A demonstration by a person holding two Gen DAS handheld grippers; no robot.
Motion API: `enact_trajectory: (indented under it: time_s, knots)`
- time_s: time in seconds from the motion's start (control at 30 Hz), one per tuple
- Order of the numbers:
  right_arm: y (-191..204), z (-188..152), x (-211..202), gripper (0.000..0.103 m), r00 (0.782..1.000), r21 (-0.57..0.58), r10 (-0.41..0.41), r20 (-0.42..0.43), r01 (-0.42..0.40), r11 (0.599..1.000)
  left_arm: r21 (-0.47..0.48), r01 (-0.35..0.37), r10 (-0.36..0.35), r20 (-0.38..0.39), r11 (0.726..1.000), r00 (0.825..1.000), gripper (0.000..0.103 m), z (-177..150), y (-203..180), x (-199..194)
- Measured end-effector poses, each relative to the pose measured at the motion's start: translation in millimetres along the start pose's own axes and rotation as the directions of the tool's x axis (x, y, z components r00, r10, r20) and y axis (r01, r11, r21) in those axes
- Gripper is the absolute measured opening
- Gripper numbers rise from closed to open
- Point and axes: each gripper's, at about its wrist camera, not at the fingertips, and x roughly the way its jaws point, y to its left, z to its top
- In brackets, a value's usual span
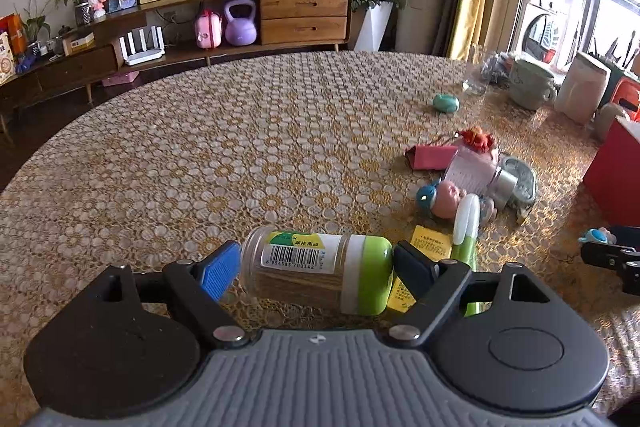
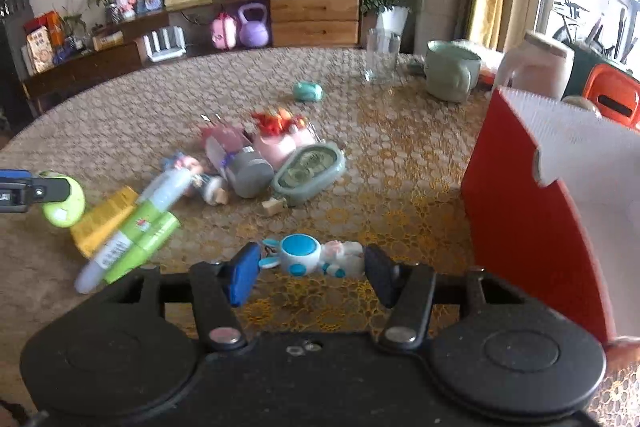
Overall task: Organize rigid objects
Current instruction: 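Carry the toothpick jar and robot keychain over the red box with both tools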
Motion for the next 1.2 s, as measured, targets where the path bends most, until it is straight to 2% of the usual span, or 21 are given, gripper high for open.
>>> enact_trajectory:
  time_s: [0.27,0.53,0.6,0.73,0.83,0.93,1.0,1.1,1.2]
  knots:
    - [-14,18,-45,0.056,0.997,0.020,0.057,0.042,-0.058,0.998,0.009,0.030,-0.030,0.017,1.000,0.999,0.084,17,-15,-37]
    - [-40,39,-86,0.056,0.993,0.042,0.062,0.101,-0.066,0.997,0.040,0.106,-0.107,0.029,0.994,0.994,0.084,44,-61,-68]
    - [-49,44,-95,0.056,0.991,0.043,0.051,0.120,-0.057,0.997,0.063,0.131,-0.134,0.040,0.989,0.990,0.063,51,-76,-76]
    - [-69,48,-108,0.057,0.988,0.058,0.022,0.154,-0.031,0.998,0.097,0.173,-0.178,0.048,0.980,0.983,0.063,69,-108,-83]
    - [-86,46,-112,0.057,0.988,0.086,0.002,0.155,-0.015,0.996,0.133,0.163,-0.167,0.024,0.978,0.986,0.063,74,-124,-71]
    - [-96,41,-114,0.057,0.989,0.094,-0.004,0.148,-0.010,0.995,0.108,0.182,-0.181,-0.019,0.977,0.983,0.063,65,-123,-59]
    - [-100,38,-115,0.057,0.990,0.103,-0.003,0.144,-0.012,0.995,0.129,0.188,-0.182,-0.055,0.974,0.982,0.064,52,-127,-53]
    - [-106,34,-115,0.057,0.989,0.122,0.001,0.146,-0.019,0.992,0.159,0.233,-0.215,-0.119,0.959,0.969,0.070,26,-141,-45]
    - [-108,30,-118,0.057,0.989,0.129,0.005,0.149,-0.024,0.991,0.161,0.314,-0.286,-0.176,0.935,0.942,0.075,0,-160,-43]
